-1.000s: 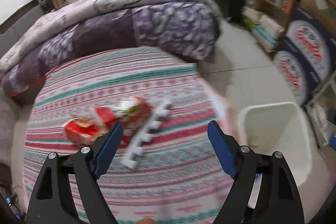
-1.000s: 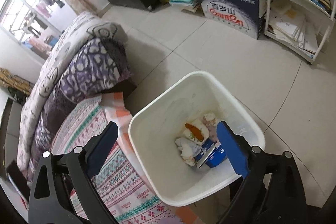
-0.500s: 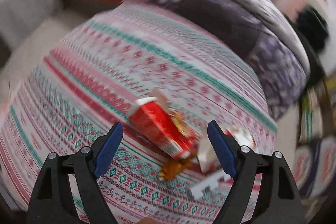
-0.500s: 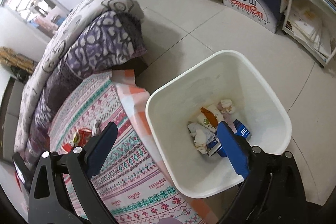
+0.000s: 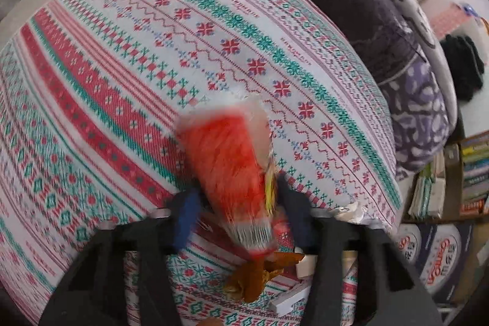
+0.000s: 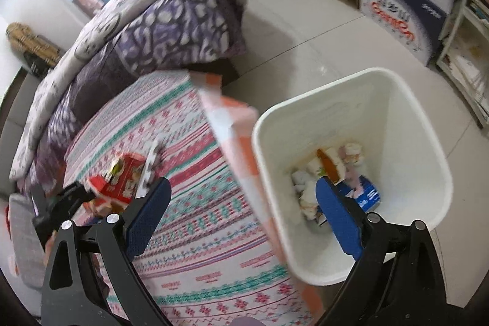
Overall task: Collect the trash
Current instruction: 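Grasp the red snack packet on the blanket with the left tool, then grasp the white foam strip with the right tool while the left tool holds the red packet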
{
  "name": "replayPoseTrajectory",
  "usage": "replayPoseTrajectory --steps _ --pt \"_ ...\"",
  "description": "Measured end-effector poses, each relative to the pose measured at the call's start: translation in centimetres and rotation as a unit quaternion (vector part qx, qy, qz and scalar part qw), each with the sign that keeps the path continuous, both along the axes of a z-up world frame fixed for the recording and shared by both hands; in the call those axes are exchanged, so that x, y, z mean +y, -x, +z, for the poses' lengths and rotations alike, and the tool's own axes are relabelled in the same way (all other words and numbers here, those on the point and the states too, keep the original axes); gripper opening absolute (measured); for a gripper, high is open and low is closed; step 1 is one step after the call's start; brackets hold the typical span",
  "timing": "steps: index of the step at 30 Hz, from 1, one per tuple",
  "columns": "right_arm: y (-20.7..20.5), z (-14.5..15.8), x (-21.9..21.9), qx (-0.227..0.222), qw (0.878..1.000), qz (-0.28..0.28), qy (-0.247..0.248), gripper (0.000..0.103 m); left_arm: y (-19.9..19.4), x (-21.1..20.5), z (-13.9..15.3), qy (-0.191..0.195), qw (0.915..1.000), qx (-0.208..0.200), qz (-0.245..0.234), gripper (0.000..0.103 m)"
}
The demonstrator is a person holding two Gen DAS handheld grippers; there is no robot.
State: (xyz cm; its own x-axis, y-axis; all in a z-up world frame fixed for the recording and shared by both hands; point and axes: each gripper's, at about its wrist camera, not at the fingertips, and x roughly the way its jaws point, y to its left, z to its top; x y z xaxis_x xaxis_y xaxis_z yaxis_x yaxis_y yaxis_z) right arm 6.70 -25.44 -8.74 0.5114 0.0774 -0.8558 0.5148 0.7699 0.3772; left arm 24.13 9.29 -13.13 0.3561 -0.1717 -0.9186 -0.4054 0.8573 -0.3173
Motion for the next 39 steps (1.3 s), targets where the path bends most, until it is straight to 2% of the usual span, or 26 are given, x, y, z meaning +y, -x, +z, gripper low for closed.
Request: replayPoseTrajectory --steps 4,12,20,23,31,32,33,34,35,36,39 --pt "-0.9 -0.8 1.9 0.009 1.0 0.029 0.001 0.091 0.6 1.7 1.6 -0.007 0.9994 -0.026 -0.019 0.036" --pt "-3.2 -2.8 6.0 0.03 0.998 0.055 -0.004 0.091 1.8 4.9 4.9 -0.064 0.9937 -0.083 -0.039 0.036" --pt "-7.4 -4.3 13.3 0.029 0.993 0.113 0.016 0.09 2.2 7.9 5.0 -0.051 0.995 -0.084 -0.018 0.037" --pt "-8.7 -4.7 15.9 0.035 0.989 0.136 0.051 0.09 2.2 7.9 4.8 -0.053 0.9949 -0.084 -0.019 0.037" --pt "-10.9 -5.6 16.9 0.053 0.985 0.139 0.087 0.085 2.2 7.7 5.2 -0.048 0.9942 -0.093 -0.026 0.037" --pt "-11.0 -5.6 17.0 0.054 0.984 0.144 0.095 0.082 2.2 7.8 5.3 -0.043 0.9944 -0.093 -0.025 0.037" --pt "-11.1 -5.5 17.3 0.055 0.98 0.154 0.111 0.072 2.2 7.9 5.3 -0.041 0.9945 -0.093 -0.024 0.037" --pt "-11.2 -5.5 17.6 0.055 0.977 0.163 0.122 0.056 2.2 8.0 5.3 -0.039 0.9946 -0.093 -0.022 0.037" --pt "-11.2 -5.4 17.8 0.055 0.974 0.173 0.133 0.049 2.3 8.1 5.4 -0.036 0.9947 -0.093 -0.022 0.037" --pt "-11.0 -5.3 17.7 0.052 0.974 0.177 0.132 0.038 2.3 8.2 5.4 -0.036 0.9947 -0.094 -0.021 0.037" --pt "-10.1 -5.3 17.3 0.052 0.975 0.178 0.121 0.024 2.5 8.4 5.5 -0.035 0.9947 -0.094 -0.019 0.037"
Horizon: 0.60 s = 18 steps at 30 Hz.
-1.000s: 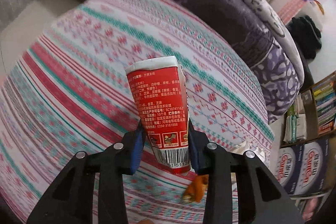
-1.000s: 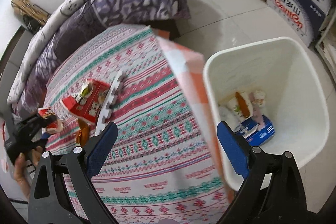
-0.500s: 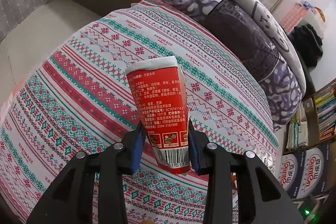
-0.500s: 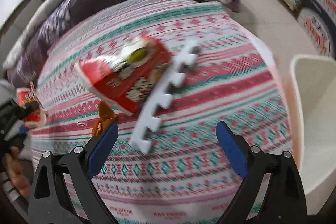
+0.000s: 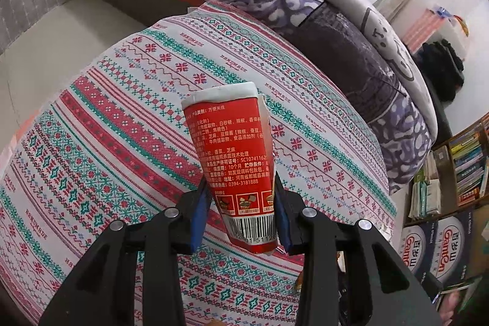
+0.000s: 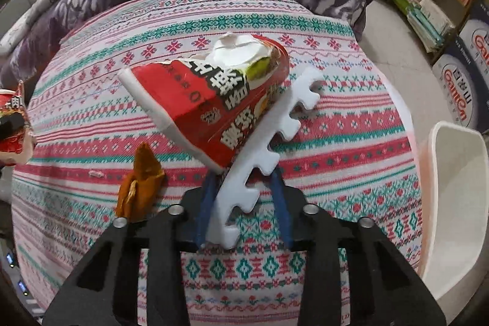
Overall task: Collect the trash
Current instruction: 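Grasp the white foam strip with the right tool while the left tool holds the red packet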
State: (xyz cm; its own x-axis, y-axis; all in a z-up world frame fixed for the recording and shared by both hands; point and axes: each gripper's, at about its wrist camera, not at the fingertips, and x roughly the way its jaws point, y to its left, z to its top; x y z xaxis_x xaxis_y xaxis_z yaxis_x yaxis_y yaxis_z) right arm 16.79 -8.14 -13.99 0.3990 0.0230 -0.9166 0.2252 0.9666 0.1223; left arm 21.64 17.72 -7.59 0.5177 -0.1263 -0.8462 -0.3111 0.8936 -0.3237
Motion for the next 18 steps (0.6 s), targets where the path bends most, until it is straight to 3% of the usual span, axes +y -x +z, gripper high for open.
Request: replayPoseTrajectory --steps 9,18 --pt "2.8 1.6 -1.0 -0.01 0.999 -0.002 -0.032 0.024 1.2 0.1 1.1 -0.012 0.9999 -0.012 -0.002 0.037" --pt "5.0 8.7 -1.4 -0.097 0.994 0.017 -0.052 0.024 3.2 -1.1 2.5 -0.04 0.9987 -0.027 -0.016 0.037"
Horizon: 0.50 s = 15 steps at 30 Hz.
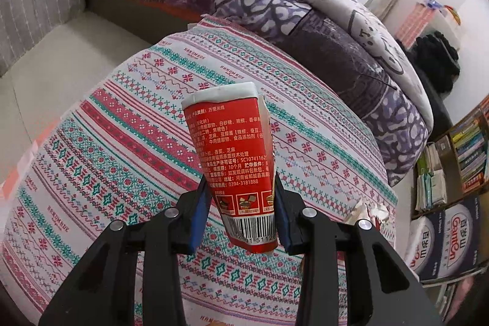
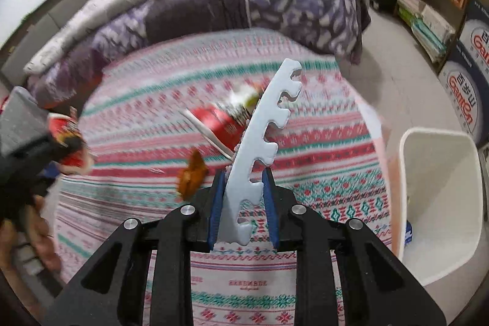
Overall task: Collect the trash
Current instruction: 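Grasp the white foam strip with the right tool while the left tool holds the red packet, then carry the white foam strip toward the wastebasket with the right tool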
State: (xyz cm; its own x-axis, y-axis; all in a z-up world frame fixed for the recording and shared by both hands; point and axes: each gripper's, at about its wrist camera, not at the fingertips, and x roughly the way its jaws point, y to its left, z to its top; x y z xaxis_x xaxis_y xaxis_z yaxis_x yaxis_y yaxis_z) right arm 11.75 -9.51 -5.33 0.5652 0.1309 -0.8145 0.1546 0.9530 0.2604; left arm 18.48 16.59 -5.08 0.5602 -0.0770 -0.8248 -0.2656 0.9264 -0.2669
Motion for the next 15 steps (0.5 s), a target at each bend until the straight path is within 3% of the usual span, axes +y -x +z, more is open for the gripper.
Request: replayPoseTrajectory --steps 6,15 --pt "1.4 3.0 -0.4 -0.042 0.999 0.007 -0.005 0.024 1.4 -1.6 1.9 -0.007 0.9996 -0.024 -0.016 0.037" --pt "3.1 4.4 -2.7 -0.077 0.997 0.001 0.006 0.024 3.3 -4.7 4.5 -0.035 0.9958 -0.067 -0.052 0.037"
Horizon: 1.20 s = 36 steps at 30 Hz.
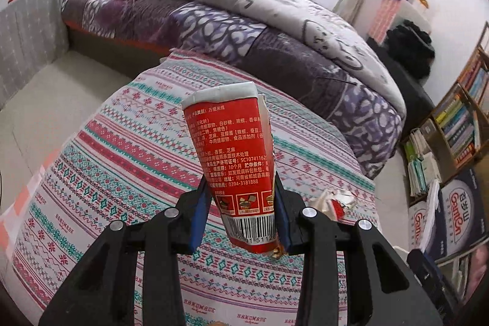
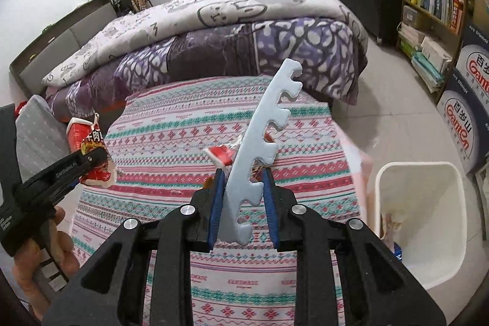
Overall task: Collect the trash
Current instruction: 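Carry the white foam strip toward the wastebasket with the right tool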
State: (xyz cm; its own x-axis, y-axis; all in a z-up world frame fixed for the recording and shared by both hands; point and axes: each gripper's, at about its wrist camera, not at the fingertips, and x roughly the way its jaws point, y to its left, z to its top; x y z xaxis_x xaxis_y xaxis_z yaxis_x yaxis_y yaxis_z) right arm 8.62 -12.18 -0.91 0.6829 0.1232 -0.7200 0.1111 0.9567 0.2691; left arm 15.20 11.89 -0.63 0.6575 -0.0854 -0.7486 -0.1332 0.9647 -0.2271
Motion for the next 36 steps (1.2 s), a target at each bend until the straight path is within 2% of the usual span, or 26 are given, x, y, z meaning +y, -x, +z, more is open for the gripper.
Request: replayPoseTrajectory --steps 7,12,17,36 --pt "1.1 0.0 -3.2 -0.03 0.999 -0.025 -0.006 0.024 0.5 -1.6 0.5 -0.015 0.9996 -0.022 -0.01 0.037" --pt "1.1 -0.5 -6.0 -0.031 0.998 -0.057 -0.024 0.024 0.0 -3.5 0.8 -0.022 0.999 -0.035 -0.02 0.037" --pt "1.6 -0.3 -8.2 -0.034 0.995 -0.083 -0.034 0.024 0.0 -6.6 0.7 -0.029 0.9973 -0.043 -0.052 0.037" --pt "5.8 -2.1 -17.2 0.006 0.976 -0.207 -0.067 0.024 2.5 -16.2 0.4 -0.04 0.9862 -0.049 -0.153 0.037"
